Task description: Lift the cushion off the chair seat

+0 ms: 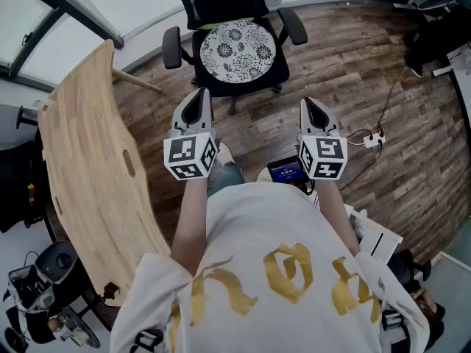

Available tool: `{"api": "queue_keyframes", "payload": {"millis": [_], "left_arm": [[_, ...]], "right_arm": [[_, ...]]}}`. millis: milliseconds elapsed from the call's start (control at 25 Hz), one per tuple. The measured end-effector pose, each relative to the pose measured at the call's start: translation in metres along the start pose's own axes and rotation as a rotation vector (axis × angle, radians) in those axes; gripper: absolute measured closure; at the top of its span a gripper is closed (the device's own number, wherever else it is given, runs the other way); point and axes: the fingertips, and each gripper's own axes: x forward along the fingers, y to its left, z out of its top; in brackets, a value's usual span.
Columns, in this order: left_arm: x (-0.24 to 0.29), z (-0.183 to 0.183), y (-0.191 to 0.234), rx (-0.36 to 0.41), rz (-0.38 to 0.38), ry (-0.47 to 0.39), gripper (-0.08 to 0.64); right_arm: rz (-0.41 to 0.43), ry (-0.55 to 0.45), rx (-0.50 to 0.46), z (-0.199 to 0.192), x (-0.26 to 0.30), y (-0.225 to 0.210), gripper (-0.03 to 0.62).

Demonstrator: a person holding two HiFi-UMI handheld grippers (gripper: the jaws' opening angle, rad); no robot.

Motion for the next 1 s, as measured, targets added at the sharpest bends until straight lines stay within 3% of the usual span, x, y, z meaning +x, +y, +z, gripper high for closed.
{"api": "queue_keyframes", "payload": {"millis": [360, 720, 1000], "left_arm": [[-0.002, -0.002, 0.001, 0.002, 0.011, 0.002, 0.549], [-0.002, 0.001, 0.0, 0.005, 0.016, -0.002, 0.549], [-0.01, 0.001, -0.002, 0.023, 0.038, 0.007, 0.549]], "right_arm": [[0.016, -0.001, 0.019, -0.004, 0.001, 0.001, 0.581], [0.051, -0.03, 0.104, -0.001, -0.001, -0.001, 0.581], [0.071, -0.042, 0.102, -0.002, -0.005, -0.004, 0.581]]}}
